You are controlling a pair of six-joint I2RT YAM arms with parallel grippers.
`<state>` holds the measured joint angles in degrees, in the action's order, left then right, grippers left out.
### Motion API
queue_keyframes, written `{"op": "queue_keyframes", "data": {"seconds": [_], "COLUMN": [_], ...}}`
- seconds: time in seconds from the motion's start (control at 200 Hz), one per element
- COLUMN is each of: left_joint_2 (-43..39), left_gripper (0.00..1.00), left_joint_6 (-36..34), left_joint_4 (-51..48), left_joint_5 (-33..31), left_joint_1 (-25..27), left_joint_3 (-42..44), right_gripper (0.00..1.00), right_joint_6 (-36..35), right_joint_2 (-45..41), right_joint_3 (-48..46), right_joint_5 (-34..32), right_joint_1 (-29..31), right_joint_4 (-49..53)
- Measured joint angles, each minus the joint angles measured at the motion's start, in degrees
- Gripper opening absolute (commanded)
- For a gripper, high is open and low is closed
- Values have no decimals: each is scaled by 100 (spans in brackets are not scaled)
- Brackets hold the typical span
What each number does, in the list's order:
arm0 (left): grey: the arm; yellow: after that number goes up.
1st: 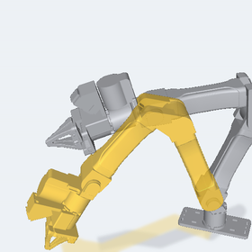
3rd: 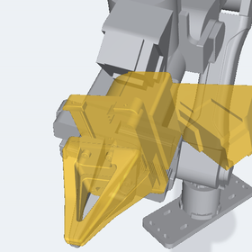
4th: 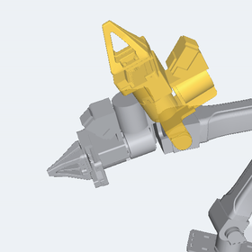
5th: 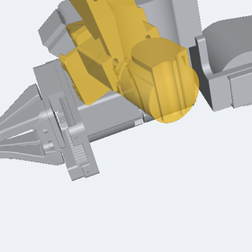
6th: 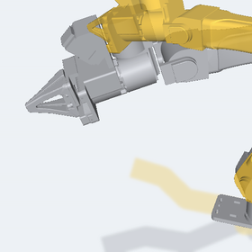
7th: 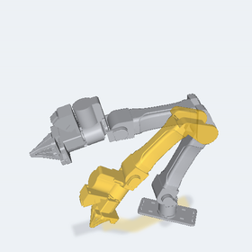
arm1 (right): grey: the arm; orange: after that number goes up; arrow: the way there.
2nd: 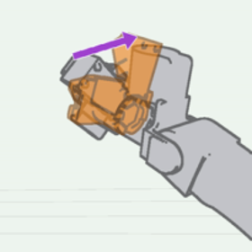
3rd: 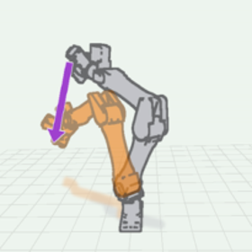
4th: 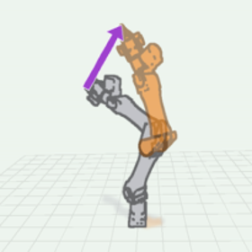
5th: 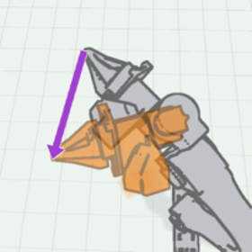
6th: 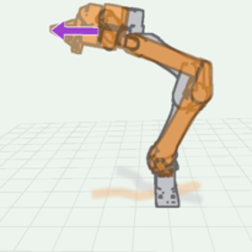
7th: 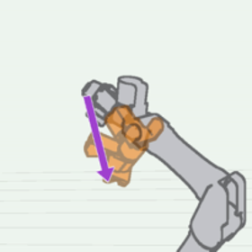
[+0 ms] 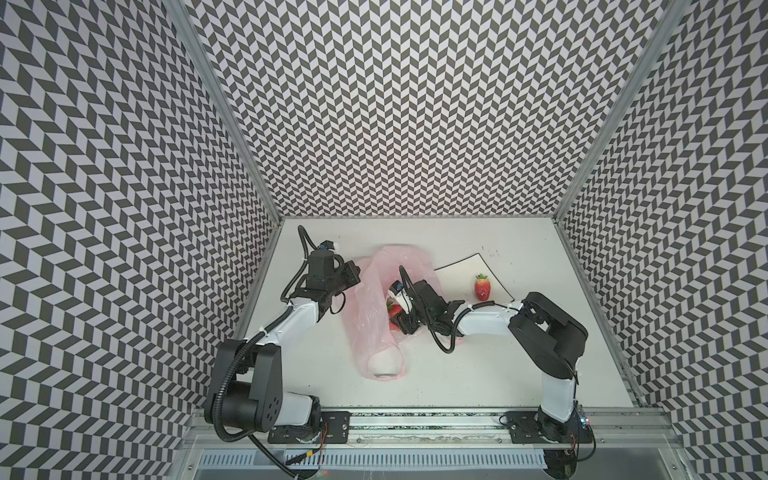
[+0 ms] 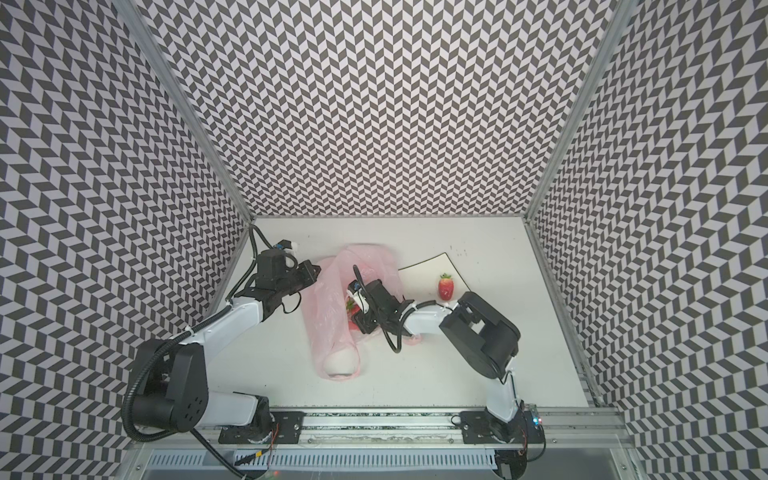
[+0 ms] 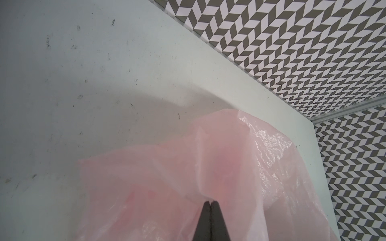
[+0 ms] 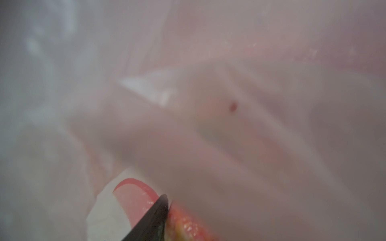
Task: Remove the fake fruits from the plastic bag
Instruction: 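Close the right gripper on a red strawberry inside the bag, then lift the red strawberry out of the bag toward the mat with the right gripper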
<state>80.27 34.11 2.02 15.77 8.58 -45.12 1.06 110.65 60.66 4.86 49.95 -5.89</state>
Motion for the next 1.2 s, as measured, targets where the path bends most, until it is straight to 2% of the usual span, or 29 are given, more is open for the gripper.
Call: {"op": "queue_keyframes", "data": {"seconds": [0.1, 0.31, 0.531, 0.871, 1.197], "left_joint_2": [0, 0, -2, -68, -87], "left_gripper": [1, 1, 0, 0, 0], "left_joint_6": [0, 28, 98, 267, 308], "left_joint_4": [-2, 4, 11, 142, 221], "left_joint_5": [0, 2, -2, -94, -155], "left_joint_1": [0, 0, 0, -94, -129], "left_joint_3": [0, 0, 0, 232, 258], "right_gripper": [59, 45, 40, 39, 39], "right_joint_6": [7, 68, 125, 459, 848], "right_joint_2": [59, 227, 48, -1856, -4011], "right_joint_3": [17, 199, 2, -1469, -2308], "right_joint_5": [4, 59, 173, 507, 748], "right_joint_1": [0, 0, 0, 11, 13], "right_joint_4": [-61, -164, -153, 22, 446]}}
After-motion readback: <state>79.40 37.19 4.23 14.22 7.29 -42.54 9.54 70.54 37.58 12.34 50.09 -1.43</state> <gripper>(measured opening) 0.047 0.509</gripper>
